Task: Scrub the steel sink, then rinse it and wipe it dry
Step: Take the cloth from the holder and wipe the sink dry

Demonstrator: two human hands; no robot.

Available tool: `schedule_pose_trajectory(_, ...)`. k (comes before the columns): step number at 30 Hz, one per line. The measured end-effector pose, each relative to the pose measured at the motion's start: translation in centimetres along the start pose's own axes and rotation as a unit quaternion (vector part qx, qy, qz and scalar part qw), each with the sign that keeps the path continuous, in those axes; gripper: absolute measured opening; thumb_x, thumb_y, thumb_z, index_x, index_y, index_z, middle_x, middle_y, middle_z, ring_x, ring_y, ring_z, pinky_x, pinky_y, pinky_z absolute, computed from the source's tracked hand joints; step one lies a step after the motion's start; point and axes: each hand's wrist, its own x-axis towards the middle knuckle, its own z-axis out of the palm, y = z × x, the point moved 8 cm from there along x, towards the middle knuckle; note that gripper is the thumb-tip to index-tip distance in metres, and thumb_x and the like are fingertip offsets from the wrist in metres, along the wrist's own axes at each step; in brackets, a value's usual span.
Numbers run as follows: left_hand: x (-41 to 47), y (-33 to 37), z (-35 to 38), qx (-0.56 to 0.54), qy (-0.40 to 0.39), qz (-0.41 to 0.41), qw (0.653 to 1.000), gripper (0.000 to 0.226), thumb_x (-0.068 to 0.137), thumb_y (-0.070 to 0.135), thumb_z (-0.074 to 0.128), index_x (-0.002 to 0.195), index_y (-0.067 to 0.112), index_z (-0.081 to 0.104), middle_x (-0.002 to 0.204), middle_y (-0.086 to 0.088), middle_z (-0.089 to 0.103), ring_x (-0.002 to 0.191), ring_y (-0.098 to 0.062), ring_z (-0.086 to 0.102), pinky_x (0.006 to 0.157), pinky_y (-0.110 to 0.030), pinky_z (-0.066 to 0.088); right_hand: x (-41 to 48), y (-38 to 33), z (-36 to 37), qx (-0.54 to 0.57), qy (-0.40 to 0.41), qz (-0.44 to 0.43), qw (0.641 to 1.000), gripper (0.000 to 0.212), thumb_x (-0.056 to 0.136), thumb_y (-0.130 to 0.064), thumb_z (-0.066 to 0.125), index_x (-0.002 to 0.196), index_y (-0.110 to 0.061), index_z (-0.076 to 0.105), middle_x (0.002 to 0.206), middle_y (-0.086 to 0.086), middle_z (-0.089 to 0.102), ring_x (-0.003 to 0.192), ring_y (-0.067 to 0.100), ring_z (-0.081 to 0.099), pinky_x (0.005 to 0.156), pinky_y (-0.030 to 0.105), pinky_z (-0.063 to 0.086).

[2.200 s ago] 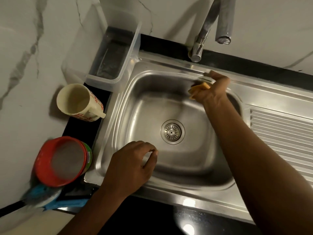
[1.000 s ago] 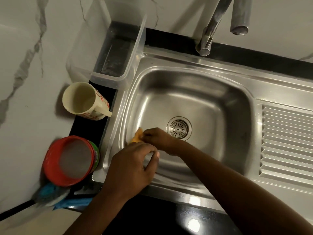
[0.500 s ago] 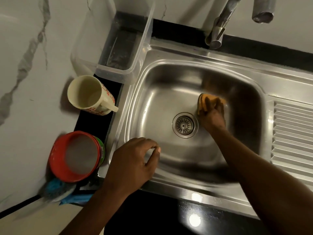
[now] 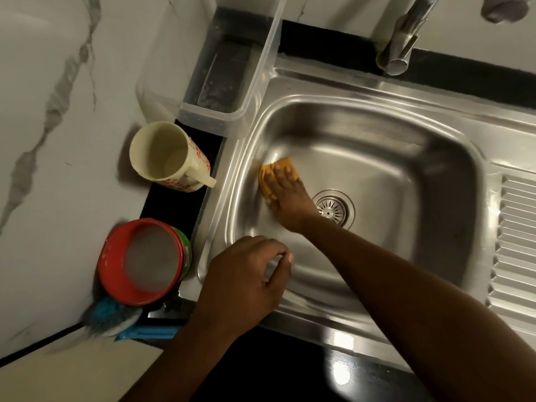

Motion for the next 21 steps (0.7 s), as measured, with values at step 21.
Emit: schedule_pose_trajectory(21, 0.5, 2.8, 1.0, -0.011, 0.002, 0.011, 1.000, 0.014, 0.098, 0.034, 0.065, 0.098, 0.027, 0.077, 0.094, 0.016, 0.074, 0.088, -0.004, 0.067, 0.076, -0.028, 0.057, -18.1, 7.8, 1.3, -0.119, -0.278, 0.113, 0.947, 0.072, 0.103, -0.022, 0.057, 0.164, -0.014, 0.019, 0.171, 0.019, 0.006, 0.157, 0.041, 0.009, 0.125, 0.045, 0.018)
